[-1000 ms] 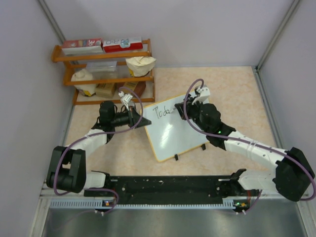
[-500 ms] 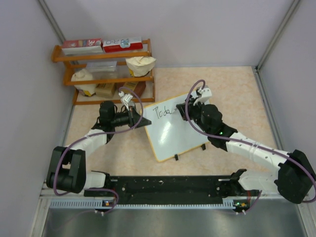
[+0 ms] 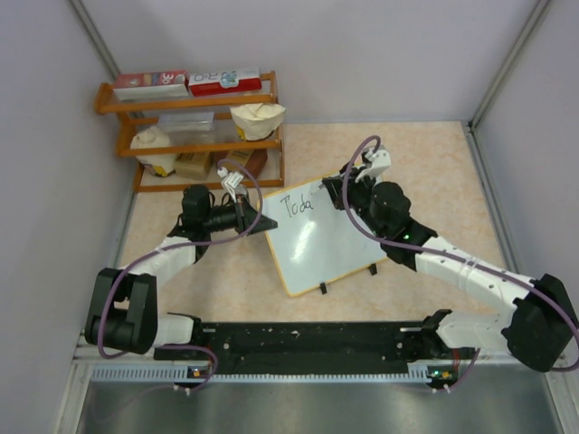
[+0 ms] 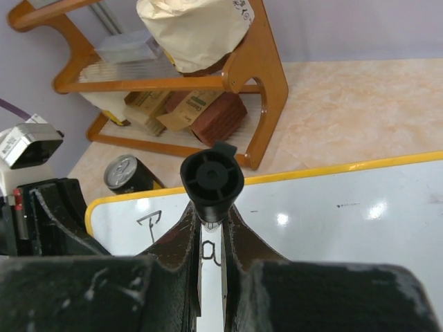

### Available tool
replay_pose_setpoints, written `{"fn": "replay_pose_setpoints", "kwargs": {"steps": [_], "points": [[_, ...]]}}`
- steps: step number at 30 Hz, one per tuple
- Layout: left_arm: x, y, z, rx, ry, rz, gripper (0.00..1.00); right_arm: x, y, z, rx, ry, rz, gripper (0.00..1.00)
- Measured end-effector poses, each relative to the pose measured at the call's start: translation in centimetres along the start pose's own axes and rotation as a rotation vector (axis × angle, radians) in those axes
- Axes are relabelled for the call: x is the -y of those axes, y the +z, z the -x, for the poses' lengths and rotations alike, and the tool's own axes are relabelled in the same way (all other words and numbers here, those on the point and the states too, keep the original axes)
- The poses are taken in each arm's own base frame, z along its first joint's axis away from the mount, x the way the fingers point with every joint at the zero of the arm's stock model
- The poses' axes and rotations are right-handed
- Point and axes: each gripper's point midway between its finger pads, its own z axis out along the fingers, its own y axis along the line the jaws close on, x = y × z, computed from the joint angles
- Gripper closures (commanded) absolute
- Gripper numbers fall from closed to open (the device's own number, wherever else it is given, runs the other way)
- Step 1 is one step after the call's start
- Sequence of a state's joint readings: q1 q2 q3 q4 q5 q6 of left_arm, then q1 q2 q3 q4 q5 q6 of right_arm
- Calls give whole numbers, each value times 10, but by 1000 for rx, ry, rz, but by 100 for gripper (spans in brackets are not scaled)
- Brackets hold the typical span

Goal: Write a sentence on the whiteboard

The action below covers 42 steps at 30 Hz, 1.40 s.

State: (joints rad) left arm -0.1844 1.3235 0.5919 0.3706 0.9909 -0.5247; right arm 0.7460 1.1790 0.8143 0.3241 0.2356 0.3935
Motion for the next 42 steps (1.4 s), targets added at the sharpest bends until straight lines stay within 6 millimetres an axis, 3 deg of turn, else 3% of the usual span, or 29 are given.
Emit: {"fn": "replay_pose_setpoints", "kwargs": {"steps": [12,17,27,37,42], "points": [[0,0,0,0,1,-1,100,13,6,-13,-30,-5,-35,100],[-1,0,0,0,-10,6,100,18,4,-28,-56,5,-43,100],[-1,0,-1,0,-18,9,100,24,-8,-40,-56,32,-39,100],[-1,0,-1,-2,-9,5,100,23,-9,-35,-59,28,-45,100],[0,0,-1,-1,-1,3,100,20,-6,-19,-28,19,-52,100]]}}
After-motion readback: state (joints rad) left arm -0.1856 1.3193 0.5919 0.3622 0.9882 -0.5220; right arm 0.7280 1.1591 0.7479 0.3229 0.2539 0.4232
